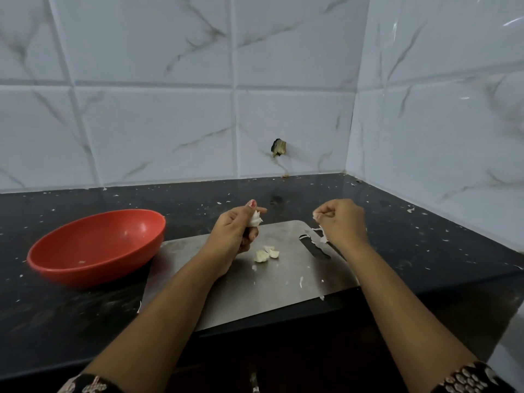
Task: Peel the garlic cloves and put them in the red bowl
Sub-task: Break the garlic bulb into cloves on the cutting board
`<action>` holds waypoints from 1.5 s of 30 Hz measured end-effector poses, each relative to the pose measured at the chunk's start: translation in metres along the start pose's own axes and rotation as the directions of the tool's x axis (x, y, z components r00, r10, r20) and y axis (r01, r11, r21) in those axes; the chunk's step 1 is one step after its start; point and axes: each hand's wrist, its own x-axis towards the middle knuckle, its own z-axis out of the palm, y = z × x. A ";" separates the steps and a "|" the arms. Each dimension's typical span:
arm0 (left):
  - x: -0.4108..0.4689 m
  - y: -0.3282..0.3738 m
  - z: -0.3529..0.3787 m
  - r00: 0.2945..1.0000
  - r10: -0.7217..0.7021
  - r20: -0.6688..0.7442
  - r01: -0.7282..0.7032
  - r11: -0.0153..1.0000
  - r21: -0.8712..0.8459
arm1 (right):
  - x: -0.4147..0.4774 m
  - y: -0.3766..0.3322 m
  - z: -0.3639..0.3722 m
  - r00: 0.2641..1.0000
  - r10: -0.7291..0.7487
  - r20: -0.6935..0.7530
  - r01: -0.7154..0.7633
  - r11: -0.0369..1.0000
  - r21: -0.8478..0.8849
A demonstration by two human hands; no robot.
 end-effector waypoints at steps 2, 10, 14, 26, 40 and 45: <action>0.001 -0.002 0.000 1.000 -0.003 -0.021 0.004 0.999 0.035 | 0.002 0.008 -0.002 0.999 -0.001 0.052 0.010 0.984 -0.177; 0.000 -0.003 0.001 0.996 -0.057 -0.061 0.057 0.998 -0.009 | -0.017 -0.014 0.008 0.983 -0.162 0.092 0.184 0.923 -0.339; 0.000 -0.001 0.000 0.998 -0.050 -0.034 0.047 0.997 -0.063 | -0.033 -0.044 0.020 0.917 -0.271 0.291 0.220 0.955 0.198; -0.003 -0.002 0.003 0.993 0.020 0.114 -0.029 0.997 0.076 | -0.029 -0.033 0.044 0.941 -0.250 0.230 0.148 0.911 0.385; -0.001 -0.008 -0.004 0.947 0.312 0.083 -0.312 0.820 0.481 | -0.036 -0.028 0.042 0.893 -0.350 0.282 0.259 0.913 0.314; -0.002 -0.008 -0.004 0.949 0.299 0.102 -0.309 0.809 0.499 | -0.033 -0.027 0.037 0.846 -0.391 0.363 0.344 0.920 0.189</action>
